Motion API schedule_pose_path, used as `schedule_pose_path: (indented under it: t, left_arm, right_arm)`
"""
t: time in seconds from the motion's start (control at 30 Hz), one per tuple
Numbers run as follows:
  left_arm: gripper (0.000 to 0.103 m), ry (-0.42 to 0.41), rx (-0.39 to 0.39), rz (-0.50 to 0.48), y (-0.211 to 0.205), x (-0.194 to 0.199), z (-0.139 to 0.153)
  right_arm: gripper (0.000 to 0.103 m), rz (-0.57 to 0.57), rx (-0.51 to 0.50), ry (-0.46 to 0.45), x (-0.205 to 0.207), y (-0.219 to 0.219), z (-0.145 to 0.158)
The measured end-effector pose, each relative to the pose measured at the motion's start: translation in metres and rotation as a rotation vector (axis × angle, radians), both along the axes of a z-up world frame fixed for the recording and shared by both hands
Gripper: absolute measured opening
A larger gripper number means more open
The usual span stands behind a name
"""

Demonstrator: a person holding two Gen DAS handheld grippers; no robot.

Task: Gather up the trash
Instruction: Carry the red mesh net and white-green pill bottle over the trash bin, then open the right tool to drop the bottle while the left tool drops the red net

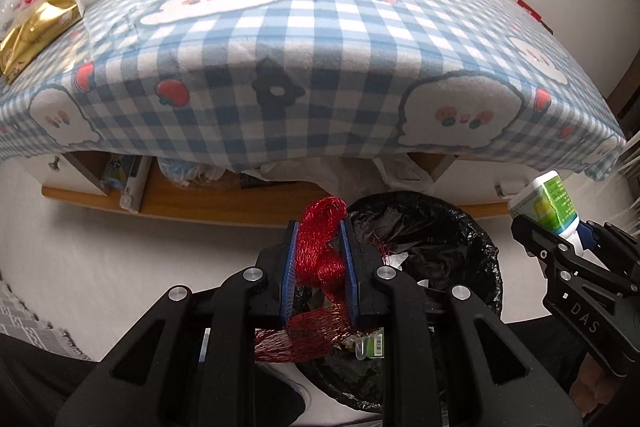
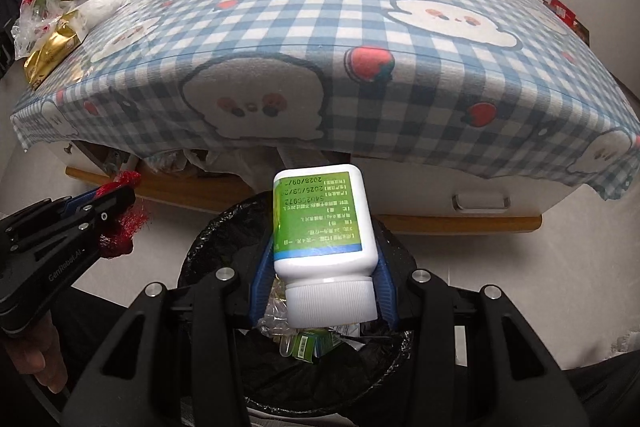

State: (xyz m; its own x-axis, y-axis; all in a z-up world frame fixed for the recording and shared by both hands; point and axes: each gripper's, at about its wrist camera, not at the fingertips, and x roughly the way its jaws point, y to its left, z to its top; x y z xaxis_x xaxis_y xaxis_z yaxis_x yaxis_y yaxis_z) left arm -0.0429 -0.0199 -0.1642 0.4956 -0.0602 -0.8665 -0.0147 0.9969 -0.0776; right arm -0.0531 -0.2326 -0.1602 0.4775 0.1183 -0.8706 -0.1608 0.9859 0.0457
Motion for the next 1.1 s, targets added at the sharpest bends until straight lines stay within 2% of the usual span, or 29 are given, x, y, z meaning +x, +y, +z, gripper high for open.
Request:
schedule_pose_path:
  t: [0.3, 0.33, 0.4, 0.5, 0.8, 1.1]
  left_arm:
    - [0.020, 0.025, 0.005, 0.010, -0.007, 0.000, -0.014]
    - [0.020, 0.025, 0.003, 0.011, -0.009, -0.001, -0.014]
    - [0.020, 0.026, 0.000, 0.005, -0.010, 0.001, -0.016]
    - [0.020, 0.033, -0.007, 0.002, -0.017, 0.001, -0.020]
    - [0.021, 0.031, -0.017, -0.033, -0.049, 0.001, -0.022]
    - [0.021, 0.040, -0.025, -0.084, -0.080, 0.001, -0.023]
  right_arm:
    - [0.042, 0.034, -0.002, 0.030, -0.002, 0.008, -0.016]
    - [0.044, 0.036, -0.003, 0.029, -0.002, 0.008, -0.017]
    - [0.056, 0.031, -0.006, 0.020, -0.004, 0.008, -0.017]
    - [0.067, 0.005, -0.007, 0.020, -0.006, 0.000, -0.018]
    - [0.092, -0.090, -0.025, -0.001, -0.008, -0.037, -0.010]
    - [0.095, -0.153, -0.036, -0.001, -0.006, -0.074, 0.001]
